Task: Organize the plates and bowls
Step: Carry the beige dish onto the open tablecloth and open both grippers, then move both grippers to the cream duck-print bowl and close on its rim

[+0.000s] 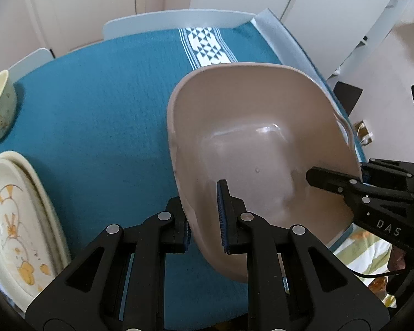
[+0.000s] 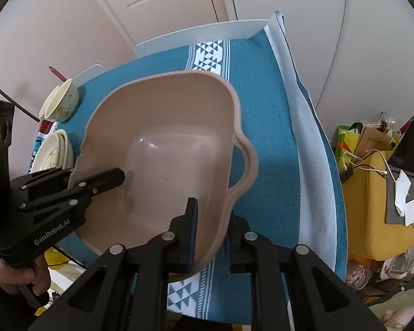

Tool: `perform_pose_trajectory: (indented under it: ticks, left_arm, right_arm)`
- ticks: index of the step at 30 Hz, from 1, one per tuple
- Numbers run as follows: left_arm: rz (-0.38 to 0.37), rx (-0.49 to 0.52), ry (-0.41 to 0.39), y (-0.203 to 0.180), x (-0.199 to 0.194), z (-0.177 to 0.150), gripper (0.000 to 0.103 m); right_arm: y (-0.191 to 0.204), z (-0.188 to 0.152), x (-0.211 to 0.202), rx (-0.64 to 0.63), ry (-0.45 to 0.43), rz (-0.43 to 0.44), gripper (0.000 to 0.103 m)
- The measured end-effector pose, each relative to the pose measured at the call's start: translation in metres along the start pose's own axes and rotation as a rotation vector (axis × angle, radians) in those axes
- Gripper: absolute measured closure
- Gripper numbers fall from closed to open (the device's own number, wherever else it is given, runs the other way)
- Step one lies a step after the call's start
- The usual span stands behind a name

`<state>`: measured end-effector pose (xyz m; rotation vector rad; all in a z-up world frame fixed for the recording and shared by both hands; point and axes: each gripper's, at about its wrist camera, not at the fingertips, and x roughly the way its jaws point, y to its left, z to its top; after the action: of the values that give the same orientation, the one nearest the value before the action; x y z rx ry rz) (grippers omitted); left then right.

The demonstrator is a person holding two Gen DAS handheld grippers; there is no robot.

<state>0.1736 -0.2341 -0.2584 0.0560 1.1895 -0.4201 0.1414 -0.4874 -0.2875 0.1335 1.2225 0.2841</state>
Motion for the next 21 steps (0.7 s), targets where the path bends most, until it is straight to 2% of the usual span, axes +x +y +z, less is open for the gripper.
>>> perform_pose_trajectory:
  ticks: [4,5,8,9,11,13,17,21]
  left_arm:
    - [0.014,-0.002,0.026,0.004,0.02,0.005,0.083]
    - [0.02,-0.003,0.031,0.001,0.021,0.005,0.076]
    - [0.034,0.002,0.032,0.001,0.024,0.006,0.042]
    - [0.038,0.005,0.025,0.001,0.023,0.005,0.037]
    - [0.046,0.018,0.015,-0.001,0.02,0.004,0.037]
    - [0.053,0.026,0.017,-0.001,0.02,0.004,0.037]
    - [0.056,0.026,0.018,0.001,0.014,0.004,0.037]
    - [0.062,0.026,0.016,0.005,0.001,0.007,0.037]
  right_arm:
    - [-0.001,0.0,0.003,0.003,0.002,0.019,0.088]
    - [0.0,-0.001,0.002,0.002,0.001,0.021,0.088]
    - [0.001,-0.001,0.003,0.005,0.002,0.032,0.088]
    - [-0.001,-0.001,0.003,0.013,0.0,0.035,0.088]
    - [-0.003,0.0,0.004,0.029,-0.005,0.042,0.088]
    - [-0.005,-0.001,0.004,0.04,-0.008,0.038,0.083]
    - [-0.006,-0.002,-0.003,0.055,-0.024,0.036,0.062]
    - [-0.004,0.001,-0.022,0.055,-0.054,0.002,0.061]
